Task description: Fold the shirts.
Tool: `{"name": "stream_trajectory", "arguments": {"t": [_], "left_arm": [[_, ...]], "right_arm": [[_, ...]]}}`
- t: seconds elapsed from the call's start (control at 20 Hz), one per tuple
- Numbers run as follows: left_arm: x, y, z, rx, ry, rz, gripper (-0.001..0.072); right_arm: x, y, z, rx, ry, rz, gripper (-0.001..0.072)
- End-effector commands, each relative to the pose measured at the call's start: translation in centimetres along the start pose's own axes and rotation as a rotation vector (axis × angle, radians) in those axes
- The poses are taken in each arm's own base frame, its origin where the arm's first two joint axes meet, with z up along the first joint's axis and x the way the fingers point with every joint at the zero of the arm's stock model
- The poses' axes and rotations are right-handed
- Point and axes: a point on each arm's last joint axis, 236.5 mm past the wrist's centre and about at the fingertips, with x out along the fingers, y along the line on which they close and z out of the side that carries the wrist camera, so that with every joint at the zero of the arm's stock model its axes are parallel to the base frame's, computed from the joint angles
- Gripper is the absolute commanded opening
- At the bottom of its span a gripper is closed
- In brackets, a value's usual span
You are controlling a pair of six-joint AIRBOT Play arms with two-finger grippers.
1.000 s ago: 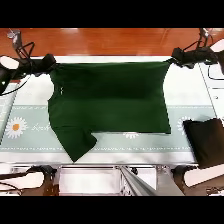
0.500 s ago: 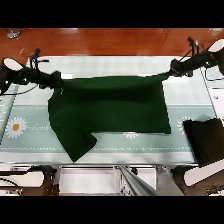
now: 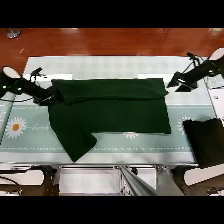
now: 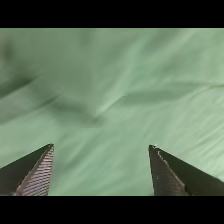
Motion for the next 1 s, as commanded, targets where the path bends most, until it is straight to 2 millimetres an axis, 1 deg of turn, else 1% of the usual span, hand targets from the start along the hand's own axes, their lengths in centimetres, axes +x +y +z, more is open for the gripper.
{"name": "stream_trajectory", "arguments": {"t": [0.0, 0.05, 0.1, 0.15, 0.2, 0.25, 0.3, 0.4, 0.5, 0.55, 0.65, 0.75, 0.8, 0.85, 0.95], "left_arm": [[-2.8, 4.7, -4.7, -0.106, 0.035, 0.084, 0.0701], [-2.9, 5.9, -6.6, -0.162, 0.023, 0.077, 0.0701], [-2.6, 6.9, -8.9, -0.217, 0.019, 0.067, 0.0701], [-1.9, 7.4, -11.2, -0.265, 0.016, 0.033, 0.0701], [-1.2, 7.2, -13.0, -0.306, 0.009, -0.023, 0.0701], [-0.5, 6.8, -14.3, -0.374, -0.012, -0.079, 0.0701], [0.1, 6.2, -14.4, -0.46, -0.075, -0.139, 0.0701], [1.5, 4.5, -14.7, -0.529, -0.138, -0.231, 0.0701], [3.1, 2.2, -15.5, -0.469, -0.123, -0.305, 0.0701], [3.8, 1.4, -15.9, -0.447, -0.114, -0.321, 0.0701], [5.1, 0.4, -16.8, -0.41, -0.085, -0.311, 0.0701], [5.7, -0.5, -17.4, -0.348, -0.054, -0.301, 0.0692], [5.8, -0.9, -17.6, -0.309, -0.047, -0.299, 0.0445], [5.8, -1.2, -17.7, -0.272, -0.046, -0.304, 0.0028], [5.5, -1.8, -17.7, -0.256, -0.038, -0.328, 0.002]], "right_arm": [[-3.4, -3.9, -3.2, 0.068, -0.032, -0.085, 0.0617], [-3.4, -4.2, -4.0, 0.11, -0.085, -0.057, 0.0616], [-2.9, -3.9, -5.0, 0.151, -0.124, -0.015, 0.0616], [-2.2, -3.0, -6.3, 0.178, -0.143, 0.031, 0.0616], [-1.1, -2.1, -8.0, 0.168, -0.152, 0.065, 0.0616], [0.0, -1.1, -9.6, 0.158, -0.156, 0.104, 0.0616], [0.9, -0.2, -10.8, 0.161, -0.16, 0.137, 0.0616], [2.3, 1.0, -12.8, 0.175, -0.151, 0.201, 0.0616], [3.1, 1.5, -14.2, 0.184, -0.126, 0.228, 0.0616], [3.4, 1.6, -14.7, 0.185, -0.11, 0.233, 0.0616], [3.5, 1.6, -15.0, 0.185, -0.101, 0.234, 0.0616], [3.3, 1.2, -15.1, 0.168, -0.091, 0.213, 0.0616], [3.2, 0.6, -15.3, 0.154, -0.079, 0.179, 0.0616], [3.1, -0.7, -15.8, 0.154, -0.056, 0.117, 0.0616], [3.2, -3.9, -17.8, 0.181, 0.019, -0.027, 0.0616]]}}
